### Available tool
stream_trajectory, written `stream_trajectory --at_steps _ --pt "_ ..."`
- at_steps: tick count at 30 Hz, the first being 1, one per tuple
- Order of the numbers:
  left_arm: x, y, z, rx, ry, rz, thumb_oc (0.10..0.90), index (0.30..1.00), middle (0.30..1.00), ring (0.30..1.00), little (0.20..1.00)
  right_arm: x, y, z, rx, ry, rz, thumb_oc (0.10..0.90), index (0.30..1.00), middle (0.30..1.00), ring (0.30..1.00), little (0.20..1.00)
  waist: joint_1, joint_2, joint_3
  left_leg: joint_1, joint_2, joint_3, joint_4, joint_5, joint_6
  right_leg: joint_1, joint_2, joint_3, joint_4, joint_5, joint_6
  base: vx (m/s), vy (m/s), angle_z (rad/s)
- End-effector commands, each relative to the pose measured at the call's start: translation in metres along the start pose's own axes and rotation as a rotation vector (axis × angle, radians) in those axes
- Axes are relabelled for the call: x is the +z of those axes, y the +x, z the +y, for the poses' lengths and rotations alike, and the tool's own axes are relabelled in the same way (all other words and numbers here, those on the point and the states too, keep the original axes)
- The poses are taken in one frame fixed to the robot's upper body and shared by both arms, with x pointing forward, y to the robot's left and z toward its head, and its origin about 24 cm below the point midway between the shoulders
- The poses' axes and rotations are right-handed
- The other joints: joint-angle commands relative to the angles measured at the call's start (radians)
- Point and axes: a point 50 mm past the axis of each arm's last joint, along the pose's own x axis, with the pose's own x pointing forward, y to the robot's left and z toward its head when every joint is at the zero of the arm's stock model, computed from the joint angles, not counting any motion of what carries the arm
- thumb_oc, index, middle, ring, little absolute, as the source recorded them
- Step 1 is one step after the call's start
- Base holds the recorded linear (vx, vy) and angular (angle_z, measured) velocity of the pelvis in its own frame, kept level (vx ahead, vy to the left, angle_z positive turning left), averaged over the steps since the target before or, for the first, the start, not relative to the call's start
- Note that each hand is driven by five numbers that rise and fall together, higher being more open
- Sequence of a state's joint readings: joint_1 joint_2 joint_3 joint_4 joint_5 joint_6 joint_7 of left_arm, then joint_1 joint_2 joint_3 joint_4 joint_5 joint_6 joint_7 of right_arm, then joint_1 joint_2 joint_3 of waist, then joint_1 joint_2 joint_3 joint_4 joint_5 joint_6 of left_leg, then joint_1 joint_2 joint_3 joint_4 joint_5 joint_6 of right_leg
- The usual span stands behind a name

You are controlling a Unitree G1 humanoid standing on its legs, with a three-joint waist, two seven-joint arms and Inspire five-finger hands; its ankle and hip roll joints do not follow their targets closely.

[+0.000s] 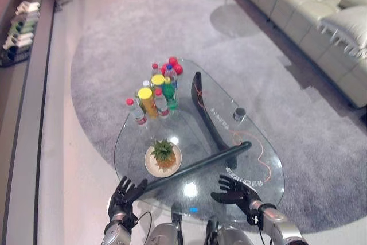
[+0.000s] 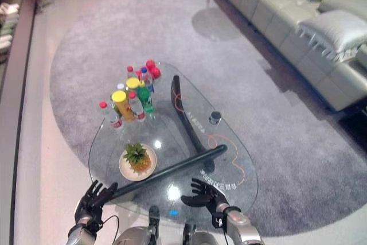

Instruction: Pick up the fruit to the plate

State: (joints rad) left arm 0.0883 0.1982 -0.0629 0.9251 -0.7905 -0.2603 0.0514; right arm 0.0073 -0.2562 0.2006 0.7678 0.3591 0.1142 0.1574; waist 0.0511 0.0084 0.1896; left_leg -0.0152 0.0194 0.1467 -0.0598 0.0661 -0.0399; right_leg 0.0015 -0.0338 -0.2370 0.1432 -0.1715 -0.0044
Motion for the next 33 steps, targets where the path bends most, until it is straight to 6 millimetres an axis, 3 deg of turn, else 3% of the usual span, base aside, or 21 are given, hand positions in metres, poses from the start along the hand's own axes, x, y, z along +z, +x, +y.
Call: stream_trajectory --at_steps 1,3,7,14,22,33 --pt "0.01 0.005 0.001 0.014 0.033 -0.048 0.8 0.9 0.9 0.9 0.9 0.003 0.002 -0.005 -0.105 0.117 -0.031 0.8 0.9 0.9 0.9 0.9 0.0 -0.038 -0.016 0.077 -0.004 0.068 -0.012 -0.021 -0.014 0.085 -0.061 -0.076 -0.228 0.236 0.058 0.04 0.016 0.03" --pt "0.007 0.005 0.002 0.023 0.037 -0.032 0.8 0.9 0.9 0.9 0.9 -0.003 0.002 -0.007 -0.129 0.136 -0.011 0.8 0.9 0.9 0.9 0.9 0.001 -0.036 -0.021 0.081 -0.004 0.069 -0.014 -0.023 -0.013 0.088 -0.062 -0.075 -0.23 0.238 0.059 0.0 0.0 0.0" --pt "-0.02 0.0 0.019 0.076 0.049 0.121 0.8 0.9 0.9 0.9 0.9 -0.044 -0.005 -0.026 -0.298 0.262 0.133 0.8 0.9 0.9 0.9 0.9 0.002 -0.029 -0.053 0.107 -0.004 0.074 -0.023 -0.035 -0.009 0.101 -0.067 -0.072 -0.231 0.238 0.065 0.02 0.002 0.01" --pt "-0.058 -0.016 0.037 0.183 0.123 0.372 0.8 0.9 0.9 0.9 0.9 -0.086 -0.017 -0.03 -0.39 0.377 0.302 0.8 0.9 0.9 0.9 0.9 0.0 -0.021 -0.098 0.136 -0.009 0.068 -0.027 -0.056 -0.003 0.122 -0.068 -0.065 -0.231 0.235 0.072 0.05 0.022 0.01" --pt "-0.067 -0.02 0.037 0.19 0.084 0.468 0.8 0.9 0.9 0.9 0.9 -0.105 -0.026 -0.03 -0.418 0.357 0.391 0.8 0.9 0.9 0.9 0.9 -0.004 -0.02 -0.13 0.155 -0.012 0.059 -0.027 -0.073 -0.001 0.134 -0.069 -0.051 -0.231 0.237 0.081 0.05 0.023 0.0" --pt "-0.072 -0.021 0.034 0.179 0.103 0.526 0.8 0.9 0.9 0.9 0.9 -0.114 -0.03 -0.028 -0.401 0.336 0.434 0.8 0.9 0.9 0.9 0.9 -0.006 -0.023 -0.141 0.165 -0.015 0.05 -0.027 -0.079 0.006 0.138 -0.071 -0.038 -0.231 0.242 0.086 0.0 0.0 0.0"
